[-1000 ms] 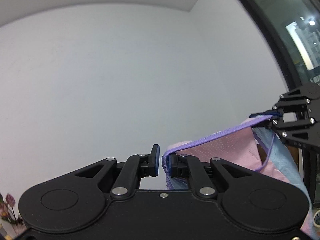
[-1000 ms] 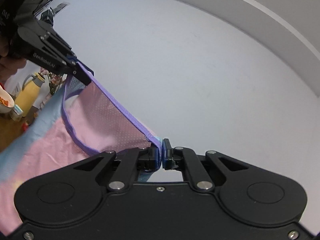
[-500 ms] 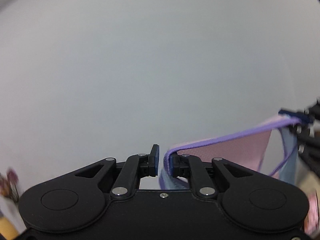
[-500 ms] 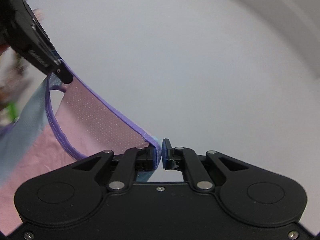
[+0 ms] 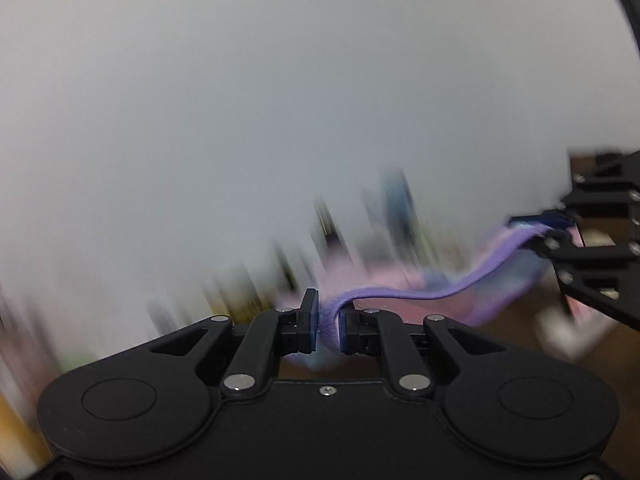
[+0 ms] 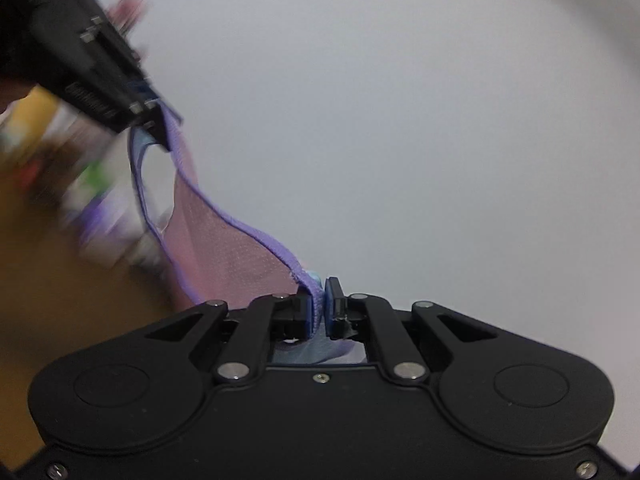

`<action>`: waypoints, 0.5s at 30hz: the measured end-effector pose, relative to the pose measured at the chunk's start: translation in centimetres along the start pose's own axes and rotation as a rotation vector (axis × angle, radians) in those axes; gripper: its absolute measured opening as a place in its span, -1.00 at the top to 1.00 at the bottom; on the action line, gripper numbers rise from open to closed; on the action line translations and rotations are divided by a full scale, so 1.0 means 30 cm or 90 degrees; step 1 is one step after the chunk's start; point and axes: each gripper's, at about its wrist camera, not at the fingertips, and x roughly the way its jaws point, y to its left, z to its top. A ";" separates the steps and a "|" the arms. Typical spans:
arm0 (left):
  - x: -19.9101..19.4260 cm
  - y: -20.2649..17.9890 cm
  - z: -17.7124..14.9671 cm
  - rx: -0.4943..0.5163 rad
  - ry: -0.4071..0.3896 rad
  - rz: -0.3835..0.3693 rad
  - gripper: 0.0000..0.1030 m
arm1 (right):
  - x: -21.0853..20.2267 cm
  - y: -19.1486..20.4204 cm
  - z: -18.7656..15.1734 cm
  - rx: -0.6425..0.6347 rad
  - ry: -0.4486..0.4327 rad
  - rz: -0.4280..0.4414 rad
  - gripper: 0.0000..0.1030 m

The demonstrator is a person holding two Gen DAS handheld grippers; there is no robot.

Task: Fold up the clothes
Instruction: 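Lower the garment flat onto the table and open both grippers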

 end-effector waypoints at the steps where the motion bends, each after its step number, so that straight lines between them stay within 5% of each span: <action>1: 0.048 -0.029 -0.098 -0.018 0.041 -0.003 0.79 | 0.028 0.068 -0.100 0.009 0.048 0.039 0.88; 3: 0.090 -0.058 -0.243 -0.040 0.085 0.008 0.78 | 0.060 0.191 -0.276 0.017 0.124 0.097 0.89; 6: 0.061 0.021 -0.358 -0.075 0.100 0.022 0.78 | 0.020 0.229 -0.361 0.050 0.159 0.136 0.88; 9: -0.028 0.022 -0.293 -0.078 0.102 -0.004 0.70 | 0.005 0.178 -0.372 0.067 0.194 0.170 0.86; 10: -0.079 0.002 -0.271 -0.076 0.100 -0.015 0.60 | -0.013 0.126 -0.329 0.070 0.201 0.176 0.72; 12: -0.205 -0.062 -0.252 -0.066 0.079 -0.040 -0.27 | -0.057 0.056 -0.301 0.086 0.225 0.204 0.47; 15: -0.219 -0.058 -0.208 -0.057 0.023 -0.041 -0.55 | -0.154 -0.010 -0.296 0.124 0.234 0.259 -0.08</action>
